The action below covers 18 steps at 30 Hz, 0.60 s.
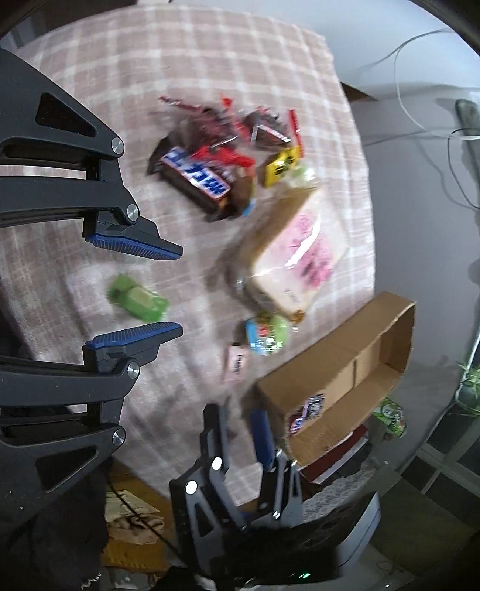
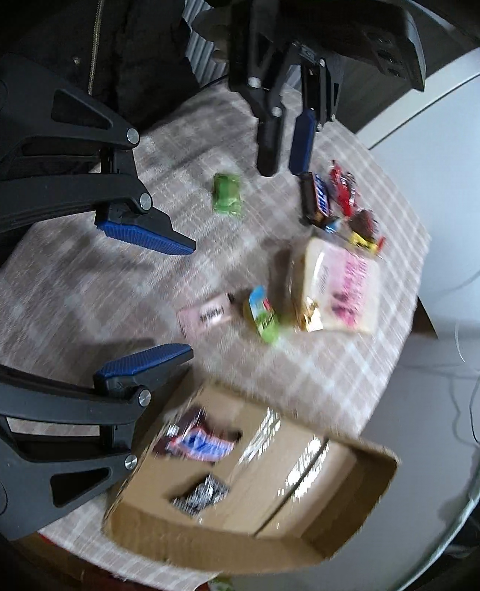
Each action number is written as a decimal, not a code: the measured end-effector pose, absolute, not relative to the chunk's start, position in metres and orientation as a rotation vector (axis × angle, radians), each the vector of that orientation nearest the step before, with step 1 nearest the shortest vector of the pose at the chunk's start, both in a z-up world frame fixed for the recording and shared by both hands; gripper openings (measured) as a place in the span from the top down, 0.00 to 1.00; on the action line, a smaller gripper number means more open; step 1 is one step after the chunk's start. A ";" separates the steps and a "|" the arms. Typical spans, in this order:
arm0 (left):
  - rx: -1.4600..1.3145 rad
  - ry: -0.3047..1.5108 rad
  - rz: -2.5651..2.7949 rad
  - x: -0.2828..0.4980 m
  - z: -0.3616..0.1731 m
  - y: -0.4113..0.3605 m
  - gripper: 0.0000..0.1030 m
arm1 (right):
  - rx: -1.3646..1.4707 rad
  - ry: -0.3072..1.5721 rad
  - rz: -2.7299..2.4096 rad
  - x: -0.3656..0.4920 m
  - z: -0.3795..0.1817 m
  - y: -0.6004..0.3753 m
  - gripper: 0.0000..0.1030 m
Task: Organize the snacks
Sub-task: 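Grasp the green candy with the left tool while the right tool grasps the pink wrapper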
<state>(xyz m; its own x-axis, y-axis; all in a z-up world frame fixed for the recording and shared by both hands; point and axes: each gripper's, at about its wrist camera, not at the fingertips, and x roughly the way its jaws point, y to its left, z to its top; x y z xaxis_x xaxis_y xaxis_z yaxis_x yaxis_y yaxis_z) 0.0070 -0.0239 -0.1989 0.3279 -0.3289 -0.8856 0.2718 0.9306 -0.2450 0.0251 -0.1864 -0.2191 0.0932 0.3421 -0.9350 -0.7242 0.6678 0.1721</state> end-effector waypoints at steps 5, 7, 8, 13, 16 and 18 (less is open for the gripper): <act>-0.056 1.192 -0.387 0.001 -0.213 -0.023 0.67 | -0.388 1.263 0.795 0.030 -0.235 -0.176 0.53; -0.052 1.199 -0.387 -0.001 -0.216 -0.024 0.67 | -0.388 1.274 0.788 0.034 -0.241 -0.173 0.54; -0.052 1.202 -0.388 -0.002 -0.219 -0.024 0.67 | -0.395 1.269 0.782 0.034 -0.243 -0.171 0.54; -0.046 1.213 -0.400 -0.005 -0.227 -0.026 0.67 | -0.396 1.264 0.767 0.036 -0.244 -0.166 0.54; -0.041 1.216 -0.406 -0.006 -0.228 -0.027 0.67 | -0.348 1.279 0.775 0.034 -0.241 -0.165 0.54; -0.042 1.215 -0.407 -0.007 -0.229 -0.027 0.67 | -0.341 1.273 0.769 0.031 -0.241 -0.162 0.54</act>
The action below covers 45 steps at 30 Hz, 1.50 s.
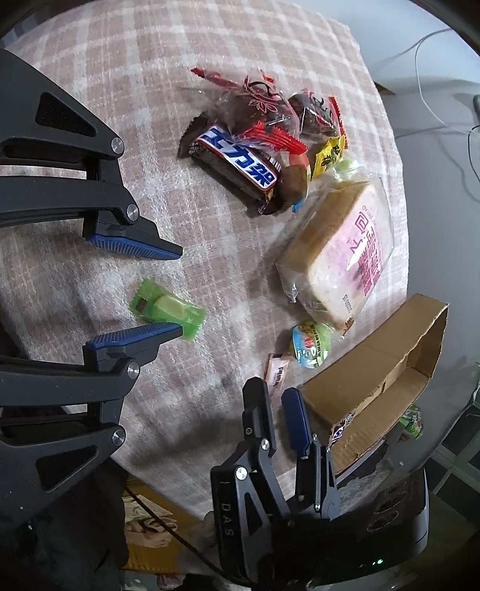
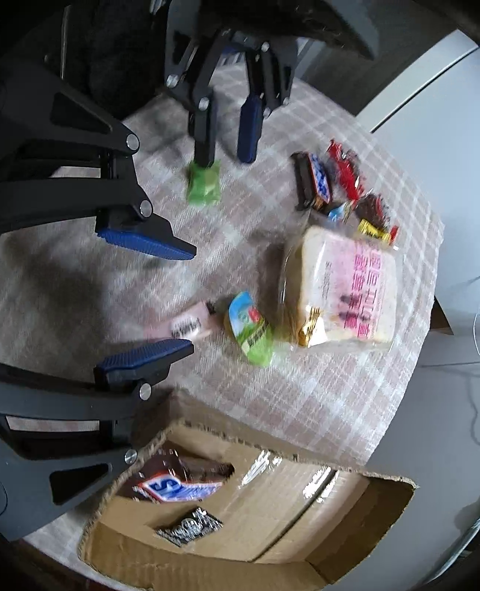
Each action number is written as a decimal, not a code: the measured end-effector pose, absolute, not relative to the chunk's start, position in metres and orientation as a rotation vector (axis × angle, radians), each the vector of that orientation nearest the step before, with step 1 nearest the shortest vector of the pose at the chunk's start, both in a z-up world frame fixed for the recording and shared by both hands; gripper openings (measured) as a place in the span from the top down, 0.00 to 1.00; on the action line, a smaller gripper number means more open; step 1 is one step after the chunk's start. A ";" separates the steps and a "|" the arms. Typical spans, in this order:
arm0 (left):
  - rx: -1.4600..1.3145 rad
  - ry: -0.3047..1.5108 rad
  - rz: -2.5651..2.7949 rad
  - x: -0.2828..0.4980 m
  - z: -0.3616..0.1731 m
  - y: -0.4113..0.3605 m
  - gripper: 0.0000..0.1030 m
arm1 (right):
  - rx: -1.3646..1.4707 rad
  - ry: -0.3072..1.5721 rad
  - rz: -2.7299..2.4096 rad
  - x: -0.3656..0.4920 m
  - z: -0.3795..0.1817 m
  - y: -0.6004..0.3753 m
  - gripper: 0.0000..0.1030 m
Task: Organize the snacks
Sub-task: 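Grasp the green candy with the left tool while the right tool grasps the pink wrapper, then carry both candies over the box and open both tools to release them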
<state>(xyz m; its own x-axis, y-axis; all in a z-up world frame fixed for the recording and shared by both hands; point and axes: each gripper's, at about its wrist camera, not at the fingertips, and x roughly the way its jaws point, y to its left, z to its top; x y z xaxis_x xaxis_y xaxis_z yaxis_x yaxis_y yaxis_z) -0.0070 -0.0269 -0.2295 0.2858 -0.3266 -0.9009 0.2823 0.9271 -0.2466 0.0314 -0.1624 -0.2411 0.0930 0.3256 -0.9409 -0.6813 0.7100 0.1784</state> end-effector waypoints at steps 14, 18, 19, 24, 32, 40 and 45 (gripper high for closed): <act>0.011 1.205 -0.476 -0.006 -0.239 -0.040 0.67 | -0.397 1.237 0.633 0.034 -0.261 -0.148 0.55; 0.027 1.201 -0.489 -0.002 -0.240 -0.047 0.67 | -0.359 1.275 0.649 0.041 -0.260 -0.153 0.57; 0.034 1.199 -0.490 -0.001 -0.241 -0.049 0.67 | -0.372 1.274 0.647 0.042 -0.260 -0.153 0.59; 0.037 1.188 -0.505 0.001 -0.242 -0.048 0.68 | -0.402 1.275 0.619 0.042 -0.260 -0.156 0.73; -0.011 1.187 -0.493 -0.001 -0.242 -0.038 0.81 | -0.364 1.291 0.587 0.050 -0.258 -0.167 0.91; -0.057 1.178 -0.454 -0.006 -0.240 -0.025 0.82 | -0.265 1.326 0.604 0.052 -0.255 -0.179 0.93; -0.083 1.154 -0.425 -0.006 -0.229 -0.007 0.82 | -0.209 1.335 0.601 0.054 -0.252 -0.185 0.94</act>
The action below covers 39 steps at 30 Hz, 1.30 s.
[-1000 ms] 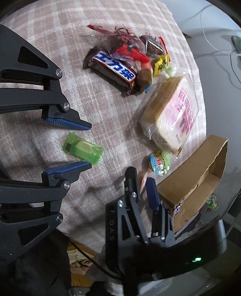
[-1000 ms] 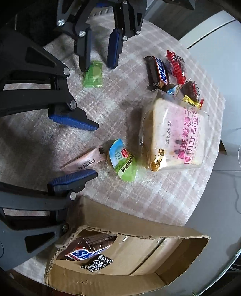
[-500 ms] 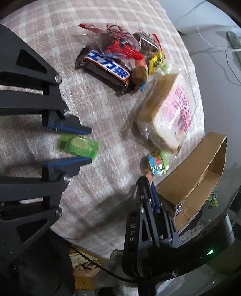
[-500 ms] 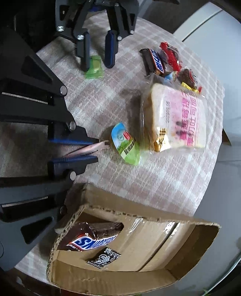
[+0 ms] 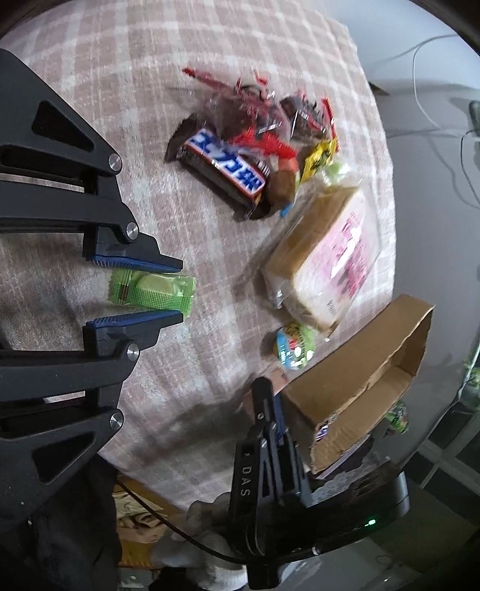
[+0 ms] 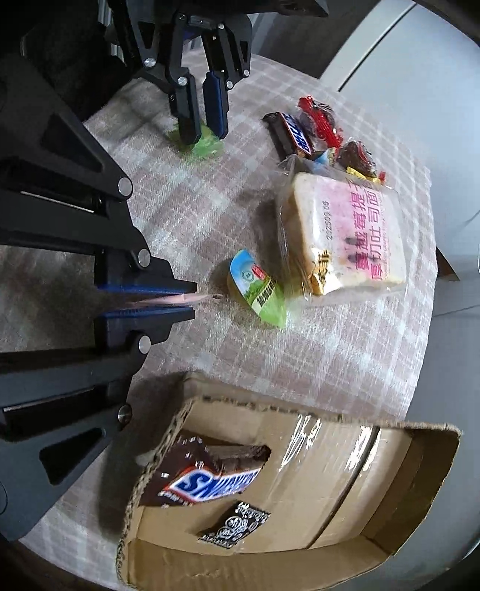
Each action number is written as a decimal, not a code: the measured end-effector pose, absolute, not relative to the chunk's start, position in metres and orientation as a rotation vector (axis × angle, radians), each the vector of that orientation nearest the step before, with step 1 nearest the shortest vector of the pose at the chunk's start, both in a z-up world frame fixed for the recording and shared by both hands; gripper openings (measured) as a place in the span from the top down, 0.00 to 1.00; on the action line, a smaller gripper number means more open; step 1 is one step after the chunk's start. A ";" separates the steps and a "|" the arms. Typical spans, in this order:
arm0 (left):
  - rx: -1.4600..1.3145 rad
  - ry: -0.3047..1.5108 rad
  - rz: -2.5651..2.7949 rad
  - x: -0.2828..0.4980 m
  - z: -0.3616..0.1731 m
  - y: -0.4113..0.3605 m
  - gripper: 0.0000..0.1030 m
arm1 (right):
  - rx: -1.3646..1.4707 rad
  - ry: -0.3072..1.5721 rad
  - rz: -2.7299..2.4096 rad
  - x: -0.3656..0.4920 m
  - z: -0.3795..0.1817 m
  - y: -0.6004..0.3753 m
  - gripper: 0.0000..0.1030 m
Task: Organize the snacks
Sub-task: 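Carry both candies over the box and open both tools to release them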
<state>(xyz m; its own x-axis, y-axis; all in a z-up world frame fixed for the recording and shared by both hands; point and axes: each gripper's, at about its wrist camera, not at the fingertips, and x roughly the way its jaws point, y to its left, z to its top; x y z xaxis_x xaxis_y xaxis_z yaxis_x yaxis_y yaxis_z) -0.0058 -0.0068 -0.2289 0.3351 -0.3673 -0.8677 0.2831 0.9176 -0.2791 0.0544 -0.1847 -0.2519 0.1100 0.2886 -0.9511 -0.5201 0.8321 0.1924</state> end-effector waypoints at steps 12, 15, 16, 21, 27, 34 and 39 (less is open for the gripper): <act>-0.094 1.080 -0.432 0.011 -0.195 0.004 0.82 | -0.088 1.273 0.606 0.055 -0.206 -0.206 0.95; -0.086 1.058 -0.453 0.016 -0.185 -0.008 0.82 | -0.065 1.242 0.593 0.055 -0.189 -0.217 0.95; -0.084 1.051 -0.459 0.021 -0.183 -0.011 0.82 | -0.054 1.232 0.584 0.058 -0.184 -0.221 0.95; -0.075 1.013 -0.504 0.037 -0.169 -0.034 0.82 | -0.018 1.191 0.543 0.064 -0.167 -0.243 0.95; -0.041 0.975 -0.544 0.058 -0.158 -0.064 0.82 | 0.007 1.158 0.484 0.075 -0.156 -0.270 0.95; -0.007 0.944 -0.575 0.088 -0.149 -0.089 0.82 | 0.018 1.111 0.421 0.096 -0.144 -0.299 0.95; 0.013 0.923 -0.588 0.112 -0.143 -0.107 0.82 | 0.007 1.086 0.391 0.117 -0.138 -0.309 0.95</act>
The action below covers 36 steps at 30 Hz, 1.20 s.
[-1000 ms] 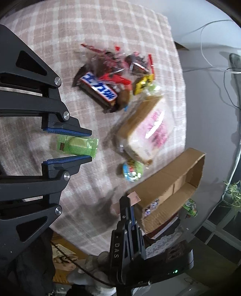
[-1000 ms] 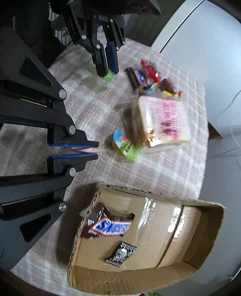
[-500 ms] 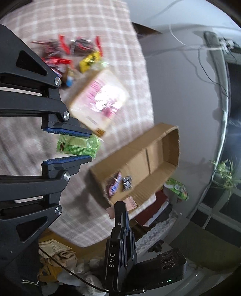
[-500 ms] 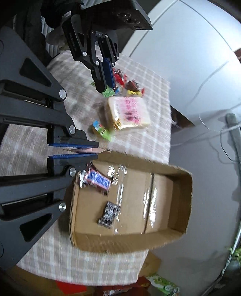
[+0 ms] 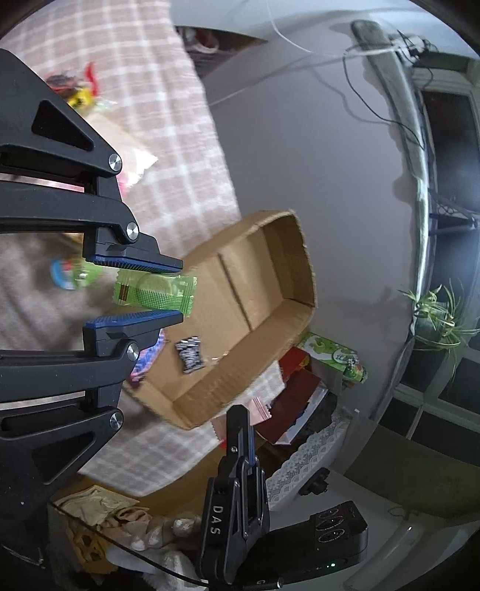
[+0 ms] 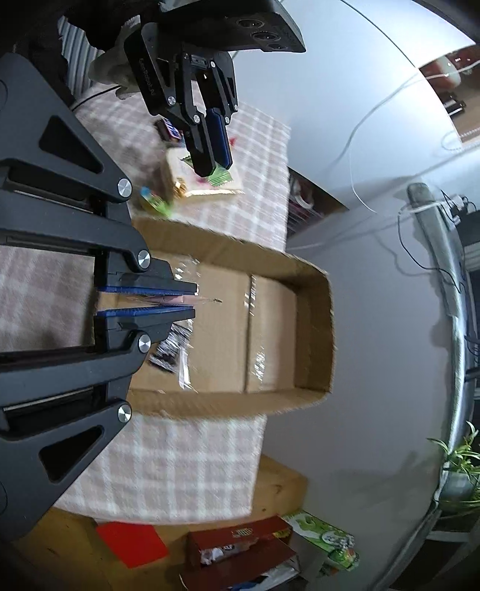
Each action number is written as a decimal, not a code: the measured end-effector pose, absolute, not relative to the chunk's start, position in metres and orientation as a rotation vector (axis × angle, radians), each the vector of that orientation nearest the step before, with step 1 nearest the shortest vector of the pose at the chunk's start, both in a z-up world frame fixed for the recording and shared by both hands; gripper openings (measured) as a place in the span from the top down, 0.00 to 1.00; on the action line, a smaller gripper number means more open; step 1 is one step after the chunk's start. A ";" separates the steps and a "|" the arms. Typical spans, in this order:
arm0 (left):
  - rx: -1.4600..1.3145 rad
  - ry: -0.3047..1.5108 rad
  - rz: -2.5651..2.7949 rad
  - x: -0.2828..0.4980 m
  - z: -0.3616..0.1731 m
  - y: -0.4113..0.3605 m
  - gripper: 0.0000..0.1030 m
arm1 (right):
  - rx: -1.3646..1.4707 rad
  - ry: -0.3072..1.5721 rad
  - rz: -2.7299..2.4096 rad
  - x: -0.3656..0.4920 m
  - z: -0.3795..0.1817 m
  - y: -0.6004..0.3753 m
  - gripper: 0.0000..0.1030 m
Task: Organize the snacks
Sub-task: 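Carry both candies over the box and open both tools to release them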
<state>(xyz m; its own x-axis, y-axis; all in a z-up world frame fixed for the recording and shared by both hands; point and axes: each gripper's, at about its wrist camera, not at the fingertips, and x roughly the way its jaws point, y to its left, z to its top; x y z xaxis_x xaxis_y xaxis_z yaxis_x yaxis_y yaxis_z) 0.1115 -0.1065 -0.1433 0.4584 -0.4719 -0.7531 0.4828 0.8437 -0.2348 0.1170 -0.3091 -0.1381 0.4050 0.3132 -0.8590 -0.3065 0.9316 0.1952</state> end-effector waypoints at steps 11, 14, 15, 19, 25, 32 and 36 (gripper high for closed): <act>0.011 0.935 -0.595 0.151 -0.154 -0.141 0.82 | -0.026 1.117 0.348 0.161 -0.160 -0.319 0.95; 0.007 0.949 -0.591 0.156 -0.159 -0.146 0.82 | -0.025 1.135 0.337 0.167 -0.170 -0.321 0.94; 0.007 0.954 -0.587 0.157 -0.161 -0.148 0.82 | -0.021 1.140 0.335 0.167 -0.172 -0.322 0.94; -0.008 0.973 -0.589 0.159 -0.164 -0.151 0.82 | -0.018 1.149 0.329 0.170 -0.178 -0.325 0.95; -0.007 0.983 -0.607 0.158 -0.165 -0.157 0.82 | -0.020 1.159 0.322 0.171 -0.182 -0.328 0.94; 0.000 1.001 -0.618 0.157 -0.168 -0.161 0.77 | -0.040 1.145 0.322 0.170 -0.180 -0.326 0.71; 0.001 1.002 -0.611 0.154 -0.168 -0.159 0.77 | -0.036 1.121 0.312 0.167 -0.175 -0.327 0.41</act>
